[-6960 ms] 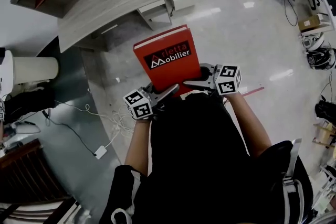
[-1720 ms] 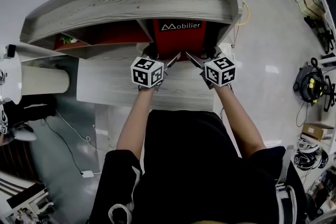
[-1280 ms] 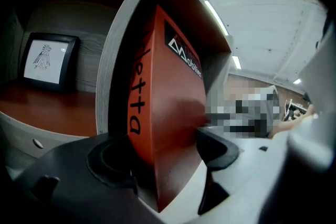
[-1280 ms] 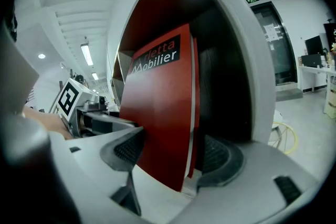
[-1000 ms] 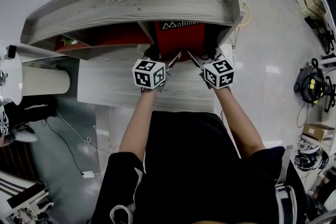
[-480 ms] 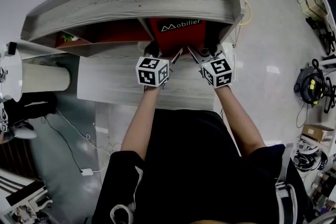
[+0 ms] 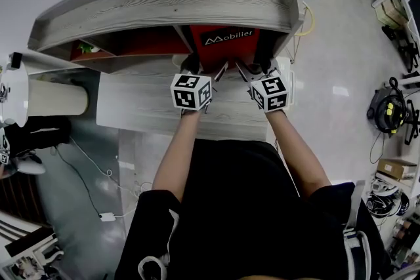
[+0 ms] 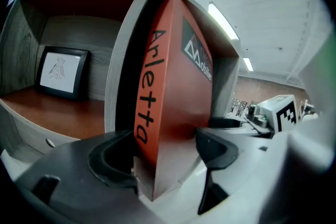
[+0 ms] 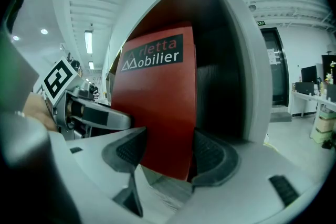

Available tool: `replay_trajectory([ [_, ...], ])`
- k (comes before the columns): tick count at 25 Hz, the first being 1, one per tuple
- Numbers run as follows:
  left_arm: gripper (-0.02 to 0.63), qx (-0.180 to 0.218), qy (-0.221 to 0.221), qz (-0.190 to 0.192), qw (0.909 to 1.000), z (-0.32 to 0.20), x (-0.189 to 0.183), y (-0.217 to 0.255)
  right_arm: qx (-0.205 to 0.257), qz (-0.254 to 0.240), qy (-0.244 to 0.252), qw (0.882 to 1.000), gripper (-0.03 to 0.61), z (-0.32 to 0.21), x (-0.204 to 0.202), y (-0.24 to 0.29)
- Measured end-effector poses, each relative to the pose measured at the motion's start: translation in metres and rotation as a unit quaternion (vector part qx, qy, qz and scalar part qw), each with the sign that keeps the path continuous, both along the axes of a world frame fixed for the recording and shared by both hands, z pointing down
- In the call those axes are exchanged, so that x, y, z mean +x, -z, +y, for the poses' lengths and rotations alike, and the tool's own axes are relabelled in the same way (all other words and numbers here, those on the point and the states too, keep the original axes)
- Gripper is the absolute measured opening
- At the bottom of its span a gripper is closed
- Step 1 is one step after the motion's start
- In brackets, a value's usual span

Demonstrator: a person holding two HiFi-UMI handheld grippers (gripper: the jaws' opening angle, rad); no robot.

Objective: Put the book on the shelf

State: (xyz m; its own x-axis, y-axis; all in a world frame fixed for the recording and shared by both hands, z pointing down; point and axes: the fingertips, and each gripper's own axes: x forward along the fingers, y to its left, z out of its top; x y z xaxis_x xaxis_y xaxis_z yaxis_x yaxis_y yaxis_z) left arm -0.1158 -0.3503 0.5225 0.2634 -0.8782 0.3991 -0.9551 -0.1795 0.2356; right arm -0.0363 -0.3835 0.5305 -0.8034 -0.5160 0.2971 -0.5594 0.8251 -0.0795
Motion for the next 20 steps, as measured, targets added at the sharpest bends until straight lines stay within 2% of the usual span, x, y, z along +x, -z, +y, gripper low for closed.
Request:
replay_trajectory([
  [6,0.339,0.003,0.018,-0.003,0.9998,0.0013,-0.0046,0.0026,0.013,0.009,-0.01,1.0,0.272,-0.0025,0.0008,-0.0011],
  [8,0.339,0.006,0.026,-0.01,0.9996,0.003,-0.0066,0.0043,0.019,0.013,-0.019,1.0,0.247,-0.004,0.0023,-0.0015],
  [20,0.339,0.009,0.03,-0.024,0.9992,0.0058,-0.0059,0.0056,0.017,0.014,-0.052,0.998,0.239,-0.0098,0.0044,-0.0023],
])
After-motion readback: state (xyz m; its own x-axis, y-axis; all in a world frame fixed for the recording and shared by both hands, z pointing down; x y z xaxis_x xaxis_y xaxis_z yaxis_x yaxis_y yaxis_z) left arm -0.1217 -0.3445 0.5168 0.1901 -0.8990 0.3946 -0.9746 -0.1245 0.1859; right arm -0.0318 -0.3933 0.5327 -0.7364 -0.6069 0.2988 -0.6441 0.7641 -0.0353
